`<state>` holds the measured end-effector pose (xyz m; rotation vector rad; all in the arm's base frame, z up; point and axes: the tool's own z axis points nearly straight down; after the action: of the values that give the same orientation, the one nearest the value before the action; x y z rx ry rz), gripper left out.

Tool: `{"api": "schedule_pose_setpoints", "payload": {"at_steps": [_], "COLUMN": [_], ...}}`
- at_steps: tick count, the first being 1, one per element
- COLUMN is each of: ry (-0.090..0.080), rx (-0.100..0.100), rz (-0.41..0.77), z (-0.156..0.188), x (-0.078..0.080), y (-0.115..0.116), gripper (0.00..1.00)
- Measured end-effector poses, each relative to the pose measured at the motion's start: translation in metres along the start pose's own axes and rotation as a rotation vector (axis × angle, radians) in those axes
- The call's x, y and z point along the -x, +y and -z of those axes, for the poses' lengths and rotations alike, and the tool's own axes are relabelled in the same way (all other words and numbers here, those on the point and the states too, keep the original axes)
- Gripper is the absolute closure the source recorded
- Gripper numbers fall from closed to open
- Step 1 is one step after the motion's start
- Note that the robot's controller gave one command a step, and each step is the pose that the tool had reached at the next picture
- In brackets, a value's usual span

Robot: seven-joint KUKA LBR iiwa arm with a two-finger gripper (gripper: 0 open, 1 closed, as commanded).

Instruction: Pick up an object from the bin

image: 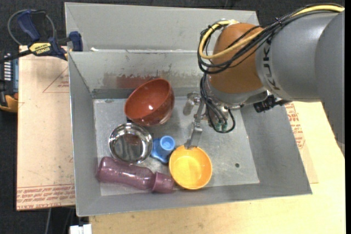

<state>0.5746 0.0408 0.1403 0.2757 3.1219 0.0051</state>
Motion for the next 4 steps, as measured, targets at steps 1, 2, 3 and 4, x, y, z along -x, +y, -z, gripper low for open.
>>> {"api": "schedule_pose_setpoints", "payload": {"at_steps": [1, 2, 3, 4], "ry": [-0.001, -0.006, -0.001, -0.003], "rx": [0.001, 0.003, 0.003, 0.000], "rz": [0.261, 0.171, 0.250, 0.158], "z": [-0.058, -0.069, -0.070, -0.070], "x": [-0.018, -0.026, -0.020, -0.026], "y": [0.068, 0.061, 0.110, 0.060], "gripper": [0.00, 0.00, 0.00, 0.00]}}
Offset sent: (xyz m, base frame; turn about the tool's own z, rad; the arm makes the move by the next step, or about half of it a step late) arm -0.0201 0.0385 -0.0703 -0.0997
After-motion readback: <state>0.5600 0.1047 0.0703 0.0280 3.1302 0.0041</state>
